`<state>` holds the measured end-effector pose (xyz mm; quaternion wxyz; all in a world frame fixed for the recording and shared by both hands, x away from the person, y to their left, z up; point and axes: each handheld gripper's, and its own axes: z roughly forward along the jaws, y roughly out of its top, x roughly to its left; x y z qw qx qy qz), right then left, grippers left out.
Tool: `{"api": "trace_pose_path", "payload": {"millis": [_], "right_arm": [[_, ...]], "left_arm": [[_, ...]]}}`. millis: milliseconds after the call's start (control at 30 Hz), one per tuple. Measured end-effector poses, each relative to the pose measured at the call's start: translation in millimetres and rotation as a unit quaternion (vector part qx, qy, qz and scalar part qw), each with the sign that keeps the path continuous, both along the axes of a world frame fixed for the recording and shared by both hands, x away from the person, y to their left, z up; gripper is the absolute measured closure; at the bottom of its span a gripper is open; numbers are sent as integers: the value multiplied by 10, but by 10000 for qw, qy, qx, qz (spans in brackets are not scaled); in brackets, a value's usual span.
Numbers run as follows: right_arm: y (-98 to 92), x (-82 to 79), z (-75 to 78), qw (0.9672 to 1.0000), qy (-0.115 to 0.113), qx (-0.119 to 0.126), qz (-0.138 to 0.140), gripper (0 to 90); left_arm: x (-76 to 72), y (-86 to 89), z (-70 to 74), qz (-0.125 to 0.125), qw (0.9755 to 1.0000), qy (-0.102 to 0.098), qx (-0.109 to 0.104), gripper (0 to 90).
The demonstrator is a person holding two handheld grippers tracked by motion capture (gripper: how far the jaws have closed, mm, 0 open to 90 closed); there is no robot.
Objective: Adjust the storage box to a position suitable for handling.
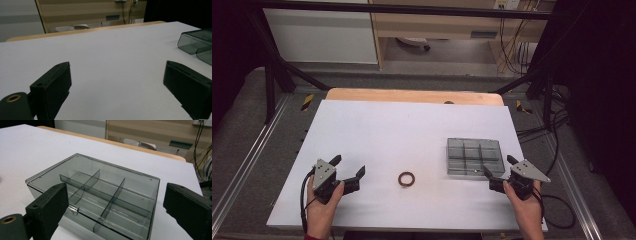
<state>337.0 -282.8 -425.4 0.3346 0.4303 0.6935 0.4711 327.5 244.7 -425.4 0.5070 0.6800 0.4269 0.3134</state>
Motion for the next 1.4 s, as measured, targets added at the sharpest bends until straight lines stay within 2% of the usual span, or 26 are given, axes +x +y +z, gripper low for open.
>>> {"api": "trace_pose_path", "payload": {"millis": [100,233,367,467,733,800,833,933,1167,1233,1267,1300,1400], "right_arm": [[17,-5,11,10000,-71,-44,-11,57],[25,-8,27,10000,-2,-25,23,59],[39,-5,45,10000,-12,-63,-72,48],[48,-9,78,9999,-79,-45,-88,42],[78,64,180,9997,-236,-45,-78,119],[80,103,193,9997,-235,-74,-49,175],[72,129,201,9997,-223,-60,-18,261],[59,157,207,9997,-235,-49,10,327],[-3,308,268,9995,-293,-15,86,595],[-22,363,270,9995,-288,-51,123,693],[-43,421,268,9995,-247,-126,116,774],[-43,421,268,9995,-247,-126,116,774],[-109,543,270,9996,-238,-103,91,886]], "left_arm": [[14,-15,-14,-11,10000,76,13,80],[34,-17,-20,-11,9999,140,90,79],[52,-23,-31,-61,9998,208,40,77],[51,-35,-27,-197,9996,220,-15,76],[36,-75,-48,-233,9995,228,-37,63],[51,-74,-57,-204,9994,271,-32,63],[57,-78,-63,-205,9993,305,-70,64],[73,-73,-75,-186,9992,351,-70,66],[72,-82,-84,-225,9991,360,-36,68],[68,-89,-81,-246,9991,352,-24,68],[65,-94,-80,-251,9991,349,-29,68],[63,-96,-80,-254,9991,345,-20,68],[59,-100,-83,-252,9991,353,-35,69]]}}
